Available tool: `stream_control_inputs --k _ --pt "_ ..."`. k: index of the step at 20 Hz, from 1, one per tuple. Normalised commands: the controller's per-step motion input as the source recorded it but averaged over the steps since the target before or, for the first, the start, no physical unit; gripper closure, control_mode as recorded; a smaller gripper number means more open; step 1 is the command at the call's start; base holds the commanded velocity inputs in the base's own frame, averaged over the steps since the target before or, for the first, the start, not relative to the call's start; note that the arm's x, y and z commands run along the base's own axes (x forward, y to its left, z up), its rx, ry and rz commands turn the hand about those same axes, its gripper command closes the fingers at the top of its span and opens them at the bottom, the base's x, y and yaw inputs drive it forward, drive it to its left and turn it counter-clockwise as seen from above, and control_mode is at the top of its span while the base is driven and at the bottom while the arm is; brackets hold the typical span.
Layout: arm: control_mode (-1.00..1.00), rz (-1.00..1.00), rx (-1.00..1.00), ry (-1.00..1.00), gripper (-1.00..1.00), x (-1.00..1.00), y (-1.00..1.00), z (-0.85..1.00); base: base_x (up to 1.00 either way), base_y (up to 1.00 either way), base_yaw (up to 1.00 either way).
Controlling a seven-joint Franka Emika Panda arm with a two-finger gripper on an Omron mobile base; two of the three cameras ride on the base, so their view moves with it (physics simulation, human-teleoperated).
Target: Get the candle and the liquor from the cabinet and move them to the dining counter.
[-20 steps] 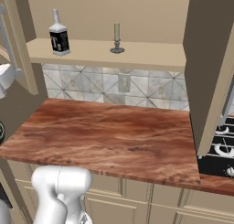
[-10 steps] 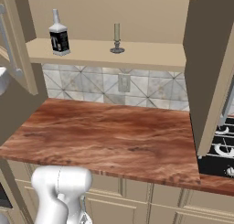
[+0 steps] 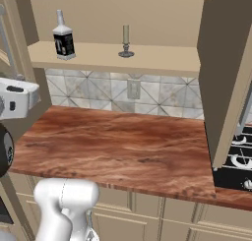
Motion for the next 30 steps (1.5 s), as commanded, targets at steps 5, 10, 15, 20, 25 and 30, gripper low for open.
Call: stream_control_inputs --k 5,10,15,20,25,30 --pt "-1.0 0.19 0.2 0.4 -1.0 0.09 -0.56 -0.29 0.0 0.0 0.0" --pt "-1.0 0.2 0.19 0.22 -1.0 0.02 -0.47 -0.39 0.0 0.0 0.0" --pt "-1.0 0.14 0.16 0.16 -1.0 0.24 -0.2 -0.29 0.0 0.0 0.0" --pt "-1.0 0.11 0.19 0.21 -1.0 0.77 -0.05 -0.07 0.0 0.0 0.0" --pt "-1.0 0.09 0.15 0.17 -1.0 0.88 0.0 -0.05 0.0 0.0 0.0" --pt "-1.0 0.07 0.11 0.11 -1.0 0.67 0.09 -0.07 0.0 0.0 0.0"
